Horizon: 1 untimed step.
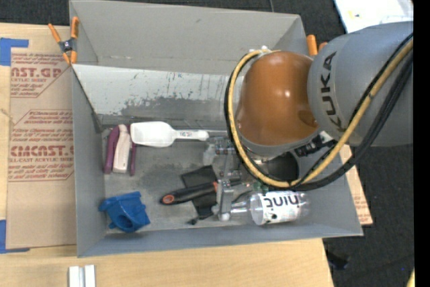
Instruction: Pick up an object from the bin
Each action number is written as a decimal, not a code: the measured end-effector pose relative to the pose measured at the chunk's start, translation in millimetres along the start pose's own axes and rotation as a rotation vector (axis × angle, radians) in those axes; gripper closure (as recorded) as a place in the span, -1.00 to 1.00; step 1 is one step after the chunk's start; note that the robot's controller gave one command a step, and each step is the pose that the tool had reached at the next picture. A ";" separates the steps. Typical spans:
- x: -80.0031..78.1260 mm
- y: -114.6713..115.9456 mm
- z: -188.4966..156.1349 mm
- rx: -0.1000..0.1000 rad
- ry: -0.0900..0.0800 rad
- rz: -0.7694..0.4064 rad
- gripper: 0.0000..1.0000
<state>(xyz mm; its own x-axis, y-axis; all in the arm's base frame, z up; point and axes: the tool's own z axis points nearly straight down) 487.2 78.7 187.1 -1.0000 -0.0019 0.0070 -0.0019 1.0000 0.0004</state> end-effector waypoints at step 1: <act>-1.9 -0.4 -3.0 -0.001 -0.009 0.001 -1.00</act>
Offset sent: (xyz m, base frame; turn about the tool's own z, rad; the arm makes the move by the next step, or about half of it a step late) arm -0.0059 0.0103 -0.1080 -0.0733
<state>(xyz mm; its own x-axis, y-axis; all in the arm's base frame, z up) 489.1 78.3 190.0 -1.0000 -0.0010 -0.0018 -0.0010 1.0000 0.0013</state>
